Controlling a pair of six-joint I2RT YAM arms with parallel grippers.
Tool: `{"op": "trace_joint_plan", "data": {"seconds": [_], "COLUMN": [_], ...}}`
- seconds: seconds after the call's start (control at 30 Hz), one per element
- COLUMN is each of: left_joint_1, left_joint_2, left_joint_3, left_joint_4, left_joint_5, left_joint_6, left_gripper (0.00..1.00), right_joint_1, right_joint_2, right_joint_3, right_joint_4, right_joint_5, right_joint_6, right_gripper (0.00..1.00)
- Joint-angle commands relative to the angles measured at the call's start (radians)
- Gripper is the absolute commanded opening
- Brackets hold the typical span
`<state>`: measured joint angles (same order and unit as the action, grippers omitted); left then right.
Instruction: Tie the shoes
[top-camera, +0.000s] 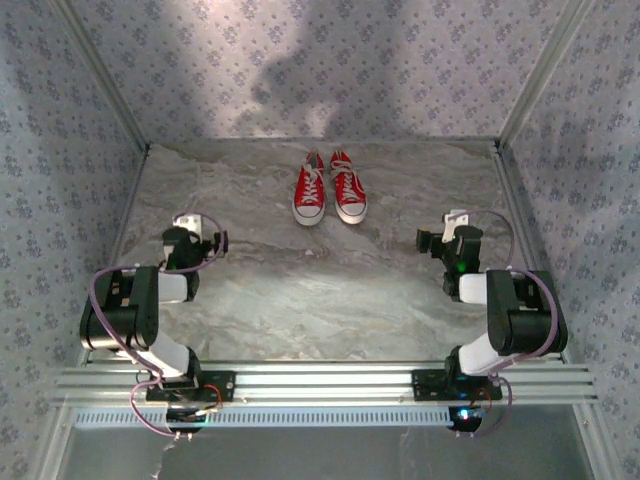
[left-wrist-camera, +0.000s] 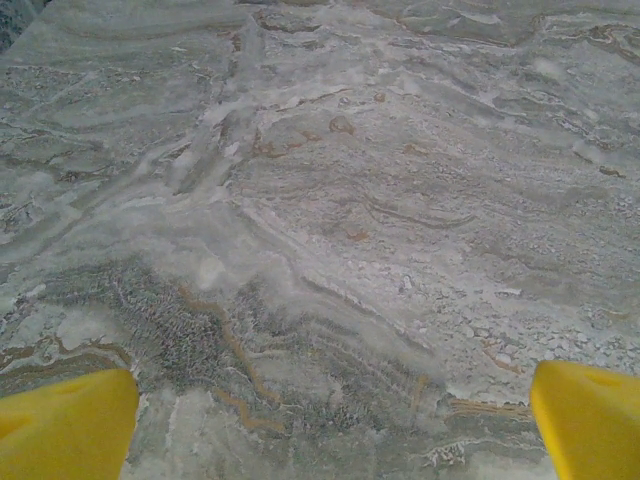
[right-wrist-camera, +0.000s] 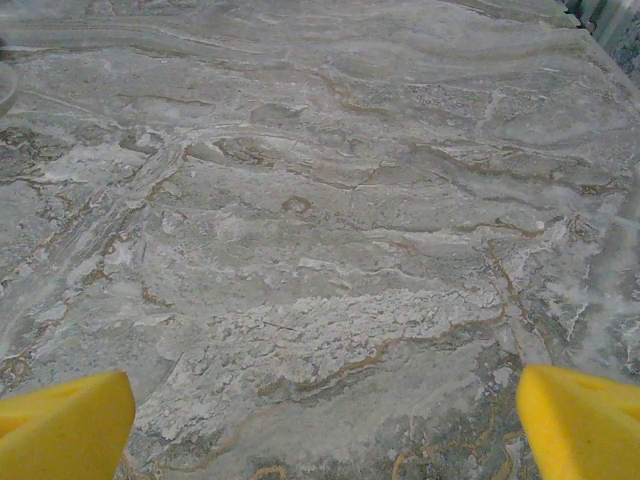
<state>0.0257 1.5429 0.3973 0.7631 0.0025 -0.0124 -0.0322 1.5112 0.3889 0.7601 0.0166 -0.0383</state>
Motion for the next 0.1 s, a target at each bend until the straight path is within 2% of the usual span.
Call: {"op": "trace_joint_plan", "data": {"seconds": [0.0, 0.07], "left_joint_1": [0.0, -0.005], "left_joint_2": [-0.006, -0.007], "left_joint_3": [0.026, 0.019], "left_joint_4": [0.033, 0.045], "left_joint_5": [-0.006, -0.018], "left_joint_6": [-0.012, -0.007], "left_gripper": [0.99, 1.0], "right_joint_1": [-0.006, -0.008], "right_joint_2": [0.007, 0.007], "right_joint_3": [0.01, 0.011], "right_joint_4": [0.024, 0.024], "right_joint_5": [-0.013, -0.017], "right_joint_6": [0.008, 0.008], "right_gripper": [0.99, 1.0]}}
